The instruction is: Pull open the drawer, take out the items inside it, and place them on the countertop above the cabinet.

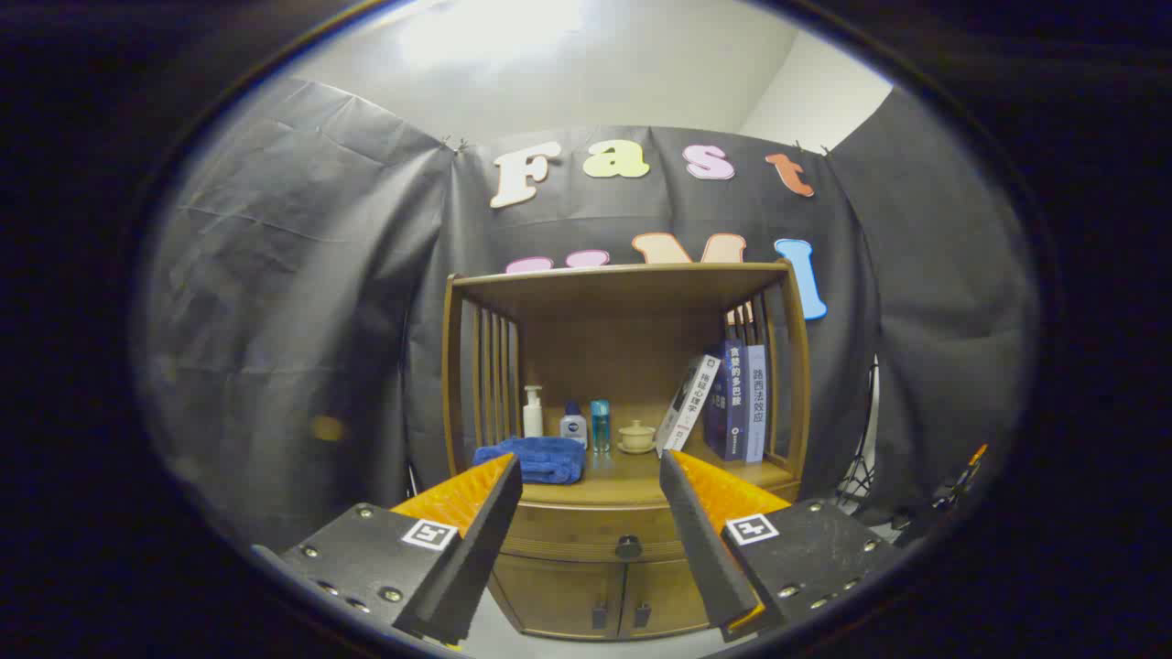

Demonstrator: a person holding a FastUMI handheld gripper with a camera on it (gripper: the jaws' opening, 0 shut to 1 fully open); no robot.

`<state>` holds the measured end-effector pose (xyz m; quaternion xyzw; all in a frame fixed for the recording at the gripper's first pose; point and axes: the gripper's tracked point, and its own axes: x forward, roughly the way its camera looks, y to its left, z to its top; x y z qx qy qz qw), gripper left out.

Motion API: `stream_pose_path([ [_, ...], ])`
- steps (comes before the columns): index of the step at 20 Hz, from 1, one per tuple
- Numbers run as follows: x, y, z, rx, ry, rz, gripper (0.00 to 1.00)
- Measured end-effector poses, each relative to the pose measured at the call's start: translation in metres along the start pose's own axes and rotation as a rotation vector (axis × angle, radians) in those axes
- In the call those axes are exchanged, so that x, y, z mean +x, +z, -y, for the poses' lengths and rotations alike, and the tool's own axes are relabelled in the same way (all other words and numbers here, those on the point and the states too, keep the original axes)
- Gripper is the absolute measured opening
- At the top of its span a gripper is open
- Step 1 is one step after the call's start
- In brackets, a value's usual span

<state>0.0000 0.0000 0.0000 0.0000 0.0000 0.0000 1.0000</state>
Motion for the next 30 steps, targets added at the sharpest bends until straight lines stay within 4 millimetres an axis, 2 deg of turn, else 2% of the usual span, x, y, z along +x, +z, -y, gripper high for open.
stream_pose_path([
  [13, 0.004, -0.004, 0.005, -0.012, -0.009, -0.023, 0.91],
  [15, 0.009, -0.01, 0.007, -0.017, -0.015, -0.03, 0.91],
  [20, 0.039, -0.045, 0.012, -0.034, -0.024, -0.091, 0.91],
  [25, 0.086, -0.091, 0.012, -0.022, -0.026, -0.151, 0.91],
  [30, 0.131, -0.141, 0.004, 0.065, 0.008, -0.215, 0.87],
])
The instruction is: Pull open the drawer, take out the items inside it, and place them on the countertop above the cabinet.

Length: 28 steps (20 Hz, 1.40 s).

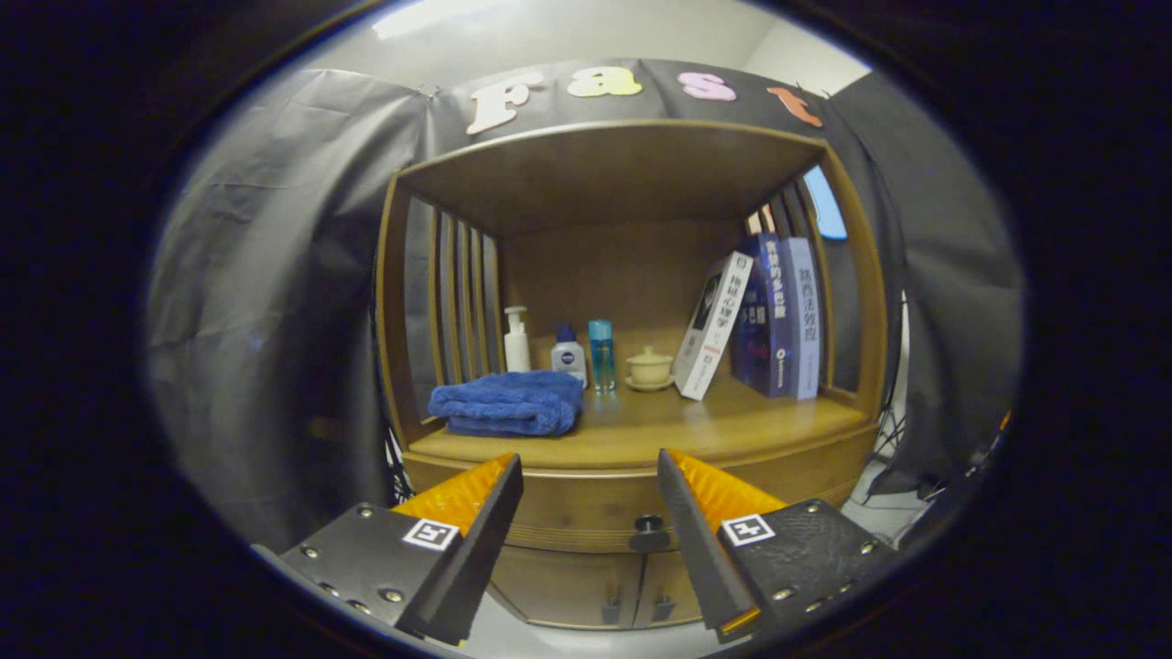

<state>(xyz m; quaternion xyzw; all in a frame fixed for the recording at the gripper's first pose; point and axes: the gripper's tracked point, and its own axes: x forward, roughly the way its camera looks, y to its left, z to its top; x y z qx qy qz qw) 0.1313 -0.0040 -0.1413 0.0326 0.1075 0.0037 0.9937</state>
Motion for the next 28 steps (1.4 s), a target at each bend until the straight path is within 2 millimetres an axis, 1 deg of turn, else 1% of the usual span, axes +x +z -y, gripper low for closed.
stream_pose_path([
  [2, 0.017, -0.018, 0.006, 0.017, -0.019, -0.034, 0.84],
  [4, 0.029, -0.037, 0.015, 0.023, -0.043, -0.076, 0.83],
  [5, 0.034, -0.048, 0.019, 0.019, -0.053, -0.1, 0.81],
  [7, 0.041, -0.064, 0.033, -0.001, -0.088, -0.141, 0.79],
  [11, 0.055, -0.09, 0.057, -0.007, -0.13, -0.209, 0.77],
  [12, 0.06, -0.097, 0.06, -0.002, -0.136, -0.225, 0.77],
  [13, 0.063, -0.102, 0.066, -0.003, -0.155, -0.241, 0.71],
  [16, 0.068, -0.123, 0.07, -0.032, -0.164, -0.309, 0.54],
  [17, 0.072, -0.128, 0.07, -0.045, -0.16, -0.323, 0.53],
  [19, 0.072, -0.134, 0.072, -0.077, -0.167, -0.334, 0.53],
  [20, 0.069, -0.131, 0.071, -0.079, -0.173, -0.307, 0.5],
  [21, 0.072, -0.134, 0.072, -0.088, -0.178, -0.306, 0.47],
  [23, 0.068, -0.133, 0.07, -0.08, -0.166, -0.3, 0.47],
  [28, 0.07, -0.125, 0.069, -0.008, -0.126, -0.255, 0.47],
])
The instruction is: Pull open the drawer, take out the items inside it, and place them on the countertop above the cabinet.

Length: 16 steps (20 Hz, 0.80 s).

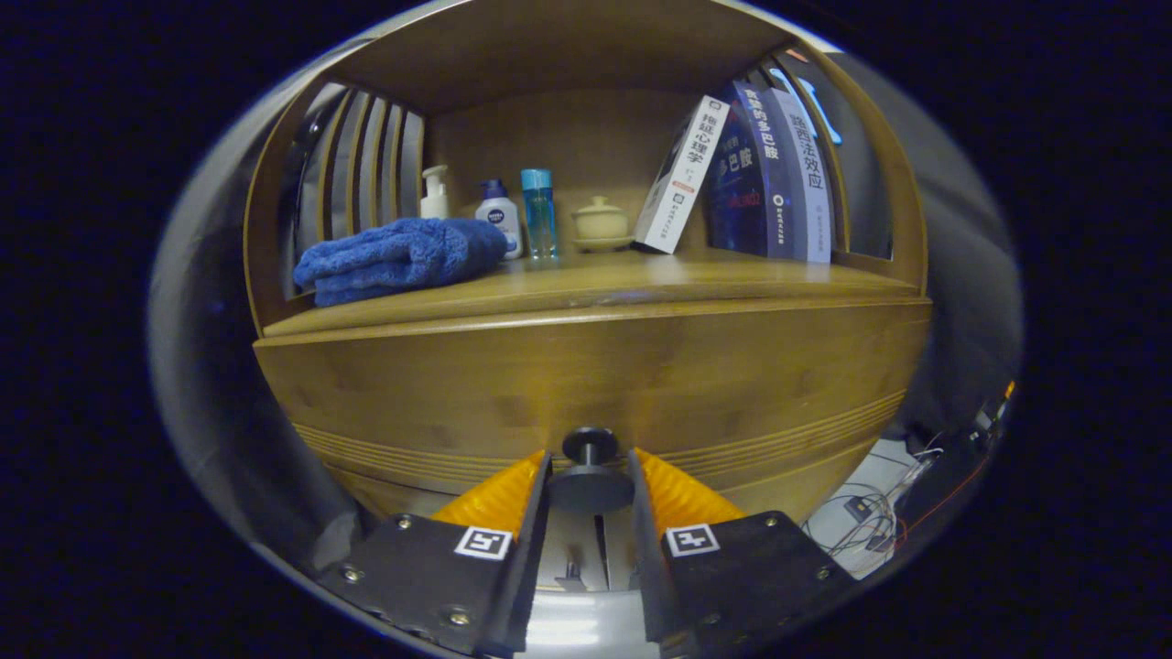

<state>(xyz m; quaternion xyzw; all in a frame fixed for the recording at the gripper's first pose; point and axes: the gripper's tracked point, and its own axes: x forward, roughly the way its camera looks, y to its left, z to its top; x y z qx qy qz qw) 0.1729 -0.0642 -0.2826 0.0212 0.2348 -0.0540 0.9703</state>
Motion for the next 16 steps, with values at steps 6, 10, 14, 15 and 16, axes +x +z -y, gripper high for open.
stream_pose_path([
  [6, -0.005, 0.013, -0.001, 0.062, -0.019, 0.074, 0.43],
  [10, 0.003, 0.01, -0.002, 0.016, -0.026, 0.034, 0.33],
  [14, -0.013, 0.006, -0.001, 0.001, -0.042, 0.008, 0.25],
  [15, -0.018, 0.005, -0.002, 0.006, -0.047, 0.012, 0.25],
  [16, -0.025, 0.003, -0.001, 0.01, -0.056, 0.017, 0.25],
])
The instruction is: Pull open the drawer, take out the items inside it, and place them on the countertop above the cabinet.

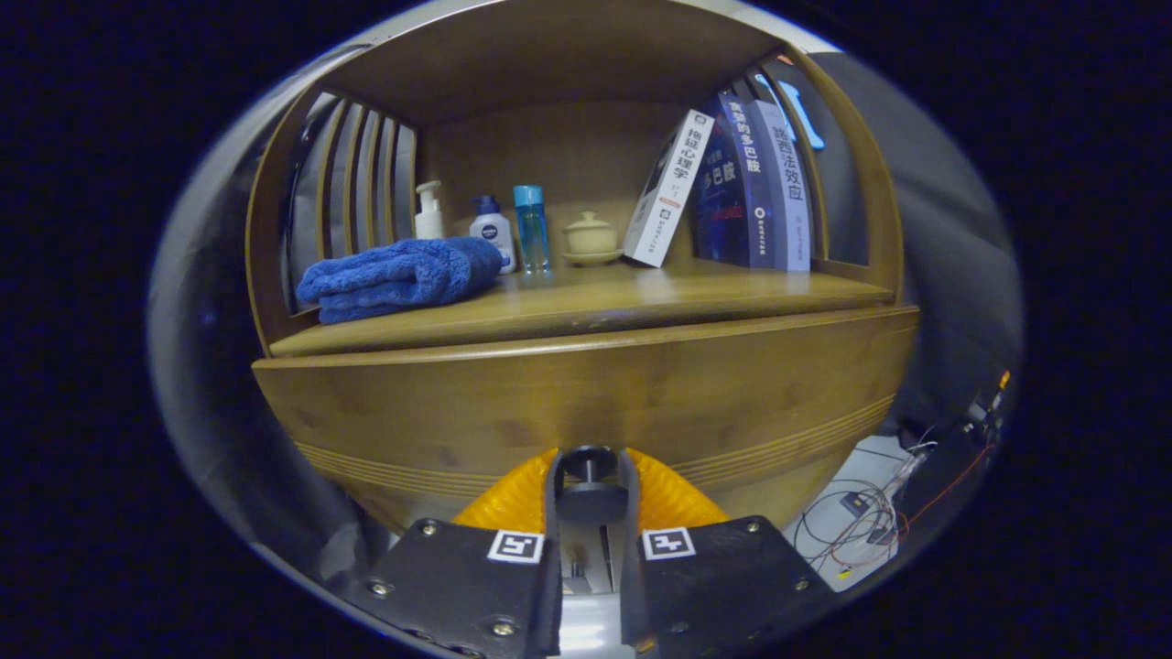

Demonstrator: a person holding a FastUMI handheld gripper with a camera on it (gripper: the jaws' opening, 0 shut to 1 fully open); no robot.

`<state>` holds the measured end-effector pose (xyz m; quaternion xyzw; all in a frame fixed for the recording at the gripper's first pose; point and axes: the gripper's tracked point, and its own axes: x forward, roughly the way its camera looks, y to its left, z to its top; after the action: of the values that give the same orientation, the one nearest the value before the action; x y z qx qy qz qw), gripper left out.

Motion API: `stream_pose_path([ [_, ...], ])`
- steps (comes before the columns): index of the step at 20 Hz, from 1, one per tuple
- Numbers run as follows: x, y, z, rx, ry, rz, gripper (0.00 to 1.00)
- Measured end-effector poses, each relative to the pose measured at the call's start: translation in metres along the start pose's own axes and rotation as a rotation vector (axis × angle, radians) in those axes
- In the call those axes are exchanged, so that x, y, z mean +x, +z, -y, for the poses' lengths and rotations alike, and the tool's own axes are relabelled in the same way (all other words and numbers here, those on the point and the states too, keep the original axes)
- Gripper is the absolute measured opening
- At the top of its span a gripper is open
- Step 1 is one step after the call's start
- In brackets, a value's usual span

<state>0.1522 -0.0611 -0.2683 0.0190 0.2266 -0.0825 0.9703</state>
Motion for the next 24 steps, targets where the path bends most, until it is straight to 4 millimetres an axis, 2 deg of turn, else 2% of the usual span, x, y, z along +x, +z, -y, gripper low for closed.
stream_pose_path([
  [9, -0.066, -0.018, 0.008, -0.021, -0.063, -0.008, 0.25],
  [14, -0.09, -0.026, 0.01, -0.041, -0.075, -0.021, 0.25],
  [17, -0.097, -0.036, 0.011, -0.06, -0.088, -0.046, 0.25],
  [24, -0.133, -0.049, 0.016, -0.049, -0.116, -0.077, 0.25],
])
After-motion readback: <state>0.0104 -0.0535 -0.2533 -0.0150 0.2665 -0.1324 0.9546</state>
